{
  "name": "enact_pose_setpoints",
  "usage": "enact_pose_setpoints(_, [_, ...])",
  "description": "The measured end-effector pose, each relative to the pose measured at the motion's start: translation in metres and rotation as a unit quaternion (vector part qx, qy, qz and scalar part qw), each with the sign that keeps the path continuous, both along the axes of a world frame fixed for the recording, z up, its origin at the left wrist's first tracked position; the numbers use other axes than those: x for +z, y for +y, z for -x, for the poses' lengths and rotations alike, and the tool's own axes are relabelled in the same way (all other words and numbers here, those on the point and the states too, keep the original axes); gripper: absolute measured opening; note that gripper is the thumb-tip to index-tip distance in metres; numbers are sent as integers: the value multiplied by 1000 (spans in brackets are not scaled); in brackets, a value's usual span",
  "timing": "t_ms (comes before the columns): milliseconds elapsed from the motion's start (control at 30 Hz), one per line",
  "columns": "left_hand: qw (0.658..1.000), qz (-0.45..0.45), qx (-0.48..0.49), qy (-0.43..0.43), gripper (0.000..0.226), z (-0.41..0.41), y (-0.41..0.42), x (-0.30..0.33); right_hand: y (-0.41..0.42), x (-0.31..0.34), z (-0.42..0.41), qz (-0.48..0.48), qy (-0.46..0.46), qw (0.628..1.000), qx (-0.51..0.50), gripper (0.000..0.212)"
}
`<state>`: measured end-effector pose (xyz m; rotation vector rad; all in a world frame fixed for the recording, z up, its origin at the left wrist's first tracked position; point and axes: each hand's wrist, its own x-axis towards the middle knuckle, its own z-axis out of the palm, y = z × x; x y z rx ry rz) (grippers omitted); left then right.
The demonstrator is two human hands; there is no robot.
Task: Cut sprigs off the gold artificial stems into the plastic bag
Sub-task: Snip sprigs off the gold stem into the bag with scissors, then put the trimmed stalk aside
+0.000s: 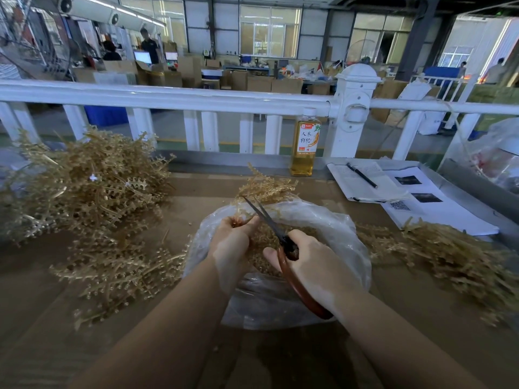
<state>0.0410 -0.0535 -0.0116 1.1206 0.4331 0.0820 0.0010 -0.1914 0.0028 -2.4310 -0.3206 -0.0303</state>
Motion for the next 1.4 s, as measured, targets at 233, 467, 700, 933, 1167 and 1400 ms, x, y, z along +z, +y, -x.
enact_pose_setpoints(233, [998, -47, 31, -31, 28, 3, 2, 0, -1, 1, -2, -68, 3, 998, -1, 30])
enact_pose_setpoints(467, [995, -79, 43, -33, 21, 4, 1, 4, 0, 3, 0, -46, -48, 998, -11, 28])
enact_pose_setpoints(700, [981, -178, 73, -38, 17, -14, 18, 13, -4, 0, -3, -57, -59, 996, -32, 31])
enact_pose_setpoints(933, [972, -225, 37, -49, 19, -52, 34, 30, -3, -2, -9, -37, -22, 999, -30, 34])
enact_pose_setpoints(1167, [861, -503, 33, -65, 26, -72, 42, 22, 0, -4, -14, -40, -36, 998, -28, 34])
enact_pose_setpoints(1400, [842, -521, 141, -22, 20, -94, 55, 27, -4, -10, -21, -32, -48, 998, -36, 34])
